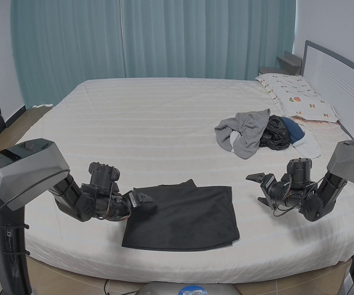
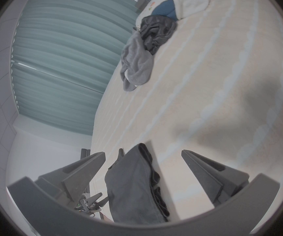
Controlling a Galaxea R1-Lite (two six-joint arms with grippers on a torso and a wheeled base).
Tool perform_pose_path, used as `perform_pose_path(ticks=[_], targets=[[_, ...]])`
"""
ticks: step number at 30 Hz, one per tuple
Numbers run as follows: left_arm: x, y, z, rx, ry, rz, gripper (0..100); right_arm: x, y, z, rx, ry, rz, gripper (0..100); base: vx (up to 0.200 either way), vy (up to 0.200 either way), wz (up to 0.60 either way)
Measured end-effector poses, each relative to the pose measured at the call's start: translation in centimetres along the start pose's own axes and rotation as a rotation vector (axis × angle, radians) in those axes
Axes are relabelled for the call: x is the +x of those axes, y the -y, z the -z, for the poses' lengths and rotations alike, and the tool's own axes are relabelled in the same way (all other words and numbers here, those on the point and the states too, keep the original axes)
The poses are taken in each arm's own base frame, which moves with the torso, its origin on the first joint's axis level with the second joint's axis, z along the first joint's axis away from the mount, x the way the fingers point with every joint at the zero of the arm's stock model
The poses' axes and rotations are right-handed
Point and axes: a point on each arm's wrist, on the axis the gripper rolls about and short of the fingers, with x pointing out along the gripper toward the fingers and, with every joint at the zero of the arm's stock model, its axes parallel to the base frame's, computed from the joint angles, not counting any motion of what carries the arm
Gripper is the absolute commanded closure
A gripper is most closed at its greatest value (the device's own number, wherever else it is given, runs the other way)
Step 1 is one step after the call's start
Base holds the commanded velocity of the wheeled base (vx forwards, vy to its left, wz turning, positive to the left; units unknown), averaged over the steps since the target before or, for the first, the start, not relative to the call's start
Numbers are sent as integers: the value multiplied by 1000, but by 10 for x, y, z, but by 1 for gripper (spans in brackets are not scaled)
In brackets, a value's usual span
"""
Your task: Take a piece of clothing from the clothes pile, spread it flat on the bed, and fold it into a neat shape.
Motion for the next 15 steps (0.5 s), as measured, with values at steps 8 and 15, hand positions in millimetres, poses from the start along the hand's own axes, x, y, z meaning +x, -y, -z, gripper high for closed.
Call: perform_pose_path(ticks=[8, 15], targets=[[5, 0, 5, 12, 3, -27, 0, -3, 8, -1, 20, -8, 16, 0, 0, 0, 0], [5, -4, 2, 5, 17, -43, 0, -3, 9, -1, 22, -9, 20, 0, 0, 0, 0]])
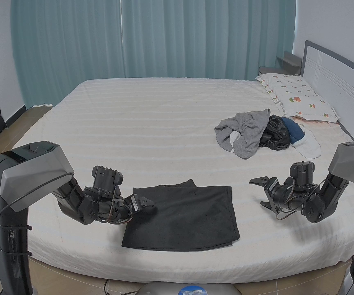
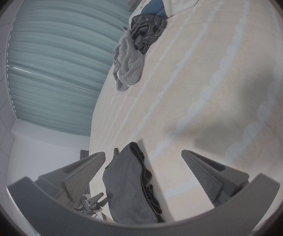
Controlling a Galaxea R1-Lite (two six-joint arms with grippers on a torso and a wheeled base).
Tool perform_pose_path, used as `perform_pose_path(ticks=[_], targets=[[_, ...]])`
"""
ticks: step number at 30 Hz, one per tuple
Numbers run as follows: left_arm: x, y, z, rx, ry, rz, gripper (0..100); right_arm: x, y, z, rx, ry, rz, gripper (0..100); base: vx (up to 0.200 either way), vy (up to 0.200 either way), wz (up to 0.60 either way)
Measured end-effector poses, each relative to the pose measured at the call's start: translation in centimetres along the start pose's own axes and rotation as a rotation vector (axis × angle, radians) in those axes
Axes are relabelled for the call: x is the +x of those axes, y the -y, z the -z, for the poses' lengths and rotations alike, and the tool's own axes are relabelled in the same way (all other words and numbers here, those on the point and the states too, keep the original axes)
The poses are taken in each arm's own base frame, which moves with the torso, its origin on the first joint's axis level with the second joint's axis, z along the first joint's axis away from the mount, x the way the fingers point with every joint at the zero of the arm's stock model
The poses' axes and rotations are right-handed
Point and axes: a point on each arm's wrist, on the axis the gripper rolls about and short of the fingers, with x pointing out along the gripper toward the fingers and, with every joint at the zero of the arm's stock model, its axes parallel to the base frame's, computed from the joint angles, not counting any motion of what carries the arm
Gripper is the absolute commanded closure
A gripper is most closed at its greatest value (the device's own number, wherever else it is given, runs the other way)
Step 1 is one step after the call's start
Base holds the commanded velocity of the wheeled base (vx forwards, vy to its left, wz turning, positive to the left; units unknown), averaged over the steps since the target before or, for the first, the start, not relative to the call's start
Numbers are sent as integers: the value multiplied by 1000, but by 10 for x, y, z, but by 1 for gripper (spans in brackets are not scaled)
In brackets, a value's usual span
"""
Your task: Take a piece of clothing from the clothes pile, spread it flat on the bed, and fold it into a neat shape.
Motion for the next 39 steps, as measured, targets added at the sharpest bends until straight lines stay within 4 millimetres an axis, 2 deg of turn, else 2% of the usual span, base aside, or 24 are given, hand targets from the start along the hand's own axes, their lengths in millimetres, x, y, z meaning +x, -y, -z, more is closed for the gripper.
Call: perform_pose_path(ticks=[9, 10, 22, 39], targets=[[4, -2, 0, 9, 33, -14, 0, -1, 1, 1, 1, -4, 5, 0, 0, 0, 0], [5, -1, 0, 11, 44, -14, 100, -1, 2, 1, 1, -5, 6, 0, 0, 0, 0], [9, -4, 4, -2, 46, -24, 100, -1, 2, 3, 1, -8, 9, 0, 0, 0, 0], [1, -3, -2, 1, 95, 7, 100, -1, 3, 2, 4, -7, 13, 0, 0, 0, 0]])
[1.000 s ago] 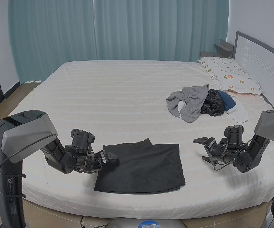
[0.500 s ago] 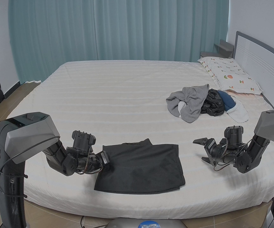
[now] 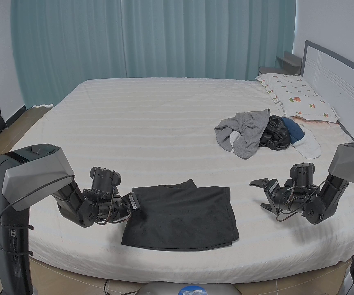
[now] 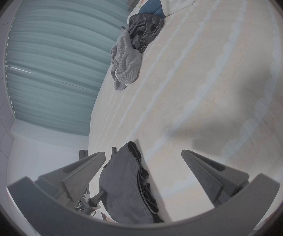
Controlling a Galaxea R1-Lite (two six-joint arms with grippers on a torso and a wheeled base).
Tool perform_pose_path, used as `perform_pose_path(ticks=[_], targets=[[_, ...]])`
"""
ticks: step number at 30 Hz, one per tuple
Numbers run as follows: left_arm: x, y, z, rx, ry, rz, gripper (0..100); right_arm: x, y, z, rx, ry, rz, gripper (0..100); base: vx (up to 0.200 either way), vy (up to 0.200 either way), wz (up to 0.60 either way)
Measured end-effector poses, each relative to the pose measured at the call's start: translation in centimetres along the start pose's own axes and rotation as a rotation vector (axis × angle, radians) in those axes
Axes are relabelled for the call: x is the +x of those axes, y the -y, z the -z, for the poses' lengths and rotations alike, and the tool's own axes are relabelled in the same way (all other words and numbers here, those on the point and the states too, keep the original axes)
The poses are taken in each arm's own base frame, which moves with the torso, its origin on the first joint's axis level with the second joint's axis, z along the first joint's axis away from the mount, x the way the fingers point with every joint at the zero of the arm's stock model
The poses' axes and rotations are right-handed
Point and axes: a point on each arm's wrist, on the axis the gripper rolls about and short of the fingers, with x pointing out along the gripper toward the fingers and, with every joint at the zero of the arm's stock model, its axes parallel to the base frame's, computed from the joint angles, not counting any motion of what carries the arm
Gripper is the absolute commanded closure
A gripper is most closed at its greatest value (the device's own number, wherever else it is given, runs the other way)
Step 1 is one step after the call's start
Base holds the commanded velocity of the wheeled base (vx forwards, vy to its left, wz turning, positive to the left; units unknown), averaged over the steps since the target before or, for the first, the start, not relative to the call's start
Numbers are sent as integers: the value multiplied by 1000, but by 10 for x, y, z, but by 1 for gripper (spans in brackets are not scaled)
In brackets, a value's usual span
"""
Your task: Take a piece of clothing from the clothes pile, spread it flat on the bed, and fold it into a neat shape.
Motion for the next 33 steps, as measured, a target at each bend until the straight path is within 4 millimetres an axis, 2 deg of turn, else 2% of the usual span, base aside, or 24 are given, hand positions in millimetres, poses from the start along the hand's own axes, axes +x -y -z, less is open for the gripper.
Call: perform_pose_path(ticks=[6, 33], targets=[[-1, 0, 1, -12, 2, 1, 100, 0, 1, 0, 1, -4, 0, 0, 0, 0, 0], [-6, -1, -4, -31, 9, 9, 100, 1, 5, 3, 7, -31, 3, 0, 0, 200, 0]])
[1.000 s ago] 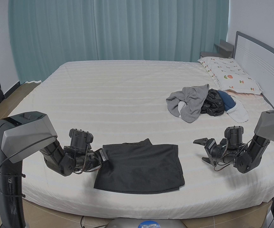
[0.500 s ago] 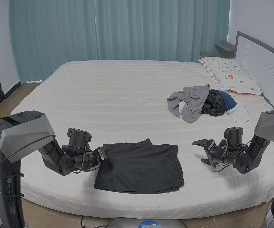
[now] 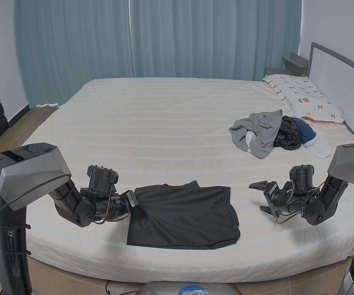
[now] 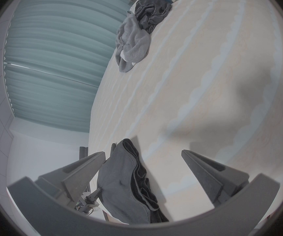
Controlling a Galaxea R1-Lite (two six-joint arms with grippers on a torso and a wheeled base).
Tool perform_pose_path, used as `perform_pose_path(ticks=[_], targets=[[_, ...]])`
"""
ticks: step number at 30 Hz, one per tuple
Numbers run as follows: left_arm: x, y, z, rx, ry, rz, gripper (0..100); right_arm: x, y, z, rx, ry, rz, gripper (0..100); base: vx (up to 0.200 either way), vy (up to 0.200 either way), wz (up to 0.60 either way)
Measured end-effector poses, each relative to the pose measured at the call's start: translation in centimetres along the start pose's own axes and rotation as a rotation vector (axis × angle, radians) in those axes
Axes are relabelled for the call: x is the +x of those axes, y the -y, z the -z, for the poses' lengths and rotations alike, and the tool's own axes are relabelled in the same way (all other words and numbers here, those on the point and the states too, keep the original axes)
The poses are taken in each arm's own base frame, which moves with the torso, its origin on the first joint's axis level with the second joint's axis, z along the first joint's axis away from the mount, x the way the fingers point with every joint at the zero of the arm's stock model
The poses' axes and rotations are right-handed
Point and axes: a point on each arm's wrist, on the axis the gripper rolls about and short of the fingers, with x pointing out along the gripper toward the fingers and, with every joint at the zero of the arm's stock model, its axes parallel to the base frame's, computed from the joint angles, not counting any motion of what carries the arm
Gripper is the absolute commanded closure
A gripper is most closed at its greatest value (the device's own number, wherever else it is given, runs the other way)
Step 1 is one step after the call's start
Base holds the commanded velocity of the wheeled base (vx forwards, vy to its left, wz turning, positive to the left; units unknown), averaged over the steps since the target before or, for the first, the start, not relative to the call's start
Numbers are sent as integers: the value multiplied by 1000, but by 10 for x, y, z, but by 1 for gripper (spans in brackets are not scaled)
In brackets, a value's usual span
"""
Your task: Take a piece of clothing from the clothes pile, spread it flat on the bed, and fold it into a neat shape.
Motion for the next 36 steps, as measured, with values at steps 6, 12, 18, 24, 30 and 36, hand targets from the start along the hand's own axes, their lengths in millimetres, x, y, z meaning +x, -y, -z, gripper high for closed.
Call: perform_pose_path(ticks=[6, 12, 18, 24, 30, 36], targets=[[-1, 0, 0, -1, -3, -2, 100, 0, 0, 0, 0, 0, 0, 0, 0, 200, 0], [-1, 0, 1, 0, -3, -2, 100, 0, 0, 0, 0, 0, 1, 0, 0, 200, 0], [-1, 0, 1, 0, -4, -3, 100, 0, 0, 1, -1, -2, 1, 0, 0, 200, 0], [-1, 1, 2, 1, -6, -4, 100, 0, -1, 3, -4, -8, 1, 0, 0, 200, 0], [-1, 2, 4, 5, -13, -3, 100, 0, 0, 4, -5, -11, 5, 0, 0, 200, 0], [-1, 4, 11, 16, -31, -2, 100, 0, 0, 5, -8, -13, 4, 0, 0, 0, 0]])
